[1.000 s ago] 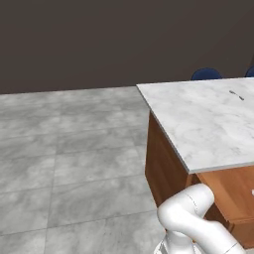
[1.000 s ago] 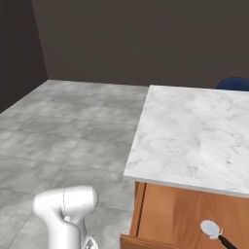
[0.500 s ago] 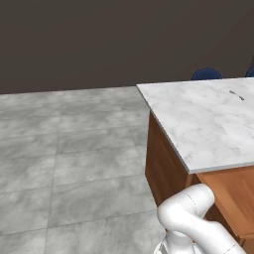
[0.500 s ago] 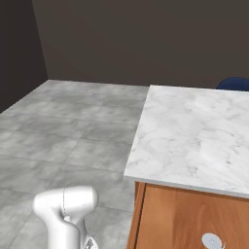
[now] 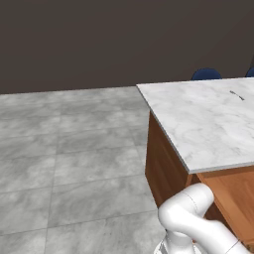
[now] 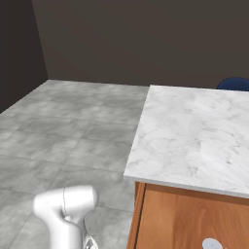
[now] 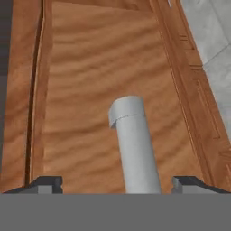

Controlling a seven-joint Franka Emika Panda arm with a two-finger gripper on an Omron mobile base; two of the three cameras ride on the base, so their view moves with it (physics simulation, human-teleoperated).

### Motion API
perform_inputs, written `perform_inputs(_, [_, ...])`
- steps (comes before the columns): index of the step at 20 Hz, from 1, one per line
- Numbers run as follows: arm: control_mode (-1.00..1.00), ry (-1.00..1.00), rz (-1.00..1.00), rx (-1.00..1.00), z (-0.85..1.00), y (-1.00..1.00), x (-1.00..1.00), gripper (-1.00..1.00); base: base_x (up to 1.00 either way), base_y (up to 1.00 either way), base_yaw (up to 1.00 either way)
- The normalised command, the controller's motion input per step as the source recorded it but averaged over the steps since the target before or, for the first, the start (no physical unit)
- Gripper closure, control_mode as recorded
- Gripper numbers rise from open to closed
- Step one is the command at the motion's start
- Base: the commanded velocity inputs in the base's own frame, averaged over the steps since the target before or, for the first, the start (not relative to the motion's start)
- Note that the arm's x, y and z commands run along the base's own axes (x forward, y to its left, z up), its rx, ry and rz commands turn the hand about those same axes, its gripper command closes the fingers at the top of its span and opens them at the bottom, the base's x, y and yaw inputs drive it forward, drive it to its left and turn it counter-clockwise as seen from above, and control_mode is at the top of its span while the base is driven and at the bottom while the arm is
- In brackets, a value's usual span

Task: Take the pizza cutter from the drawer on the right and place it on the dining counter for cutting.

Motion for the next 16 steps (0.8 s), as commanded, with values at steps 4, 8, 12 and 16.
perform_inputs(4, [-1.0,-0.09,0.0,0.0,0.61,-0.11,-0.35,-1.0,0.0,0.0,0.0])
perform_inputs(8, [-1.0,-0.03,0.0,0.0,0.82,-0.02,-0.33,-1.0,0.0,0.0,0.0])
perform_inputs(12, [-1.0,0.0,0.0,0.0,0.91,0.0,-0.28,-1.0,0.0,0.0,0.0])
perform_inputs(16, [-1.0,0.02,0.0,0.0,0.93,0.04,-0.03,-1.0,0.0,0.0,0.0])
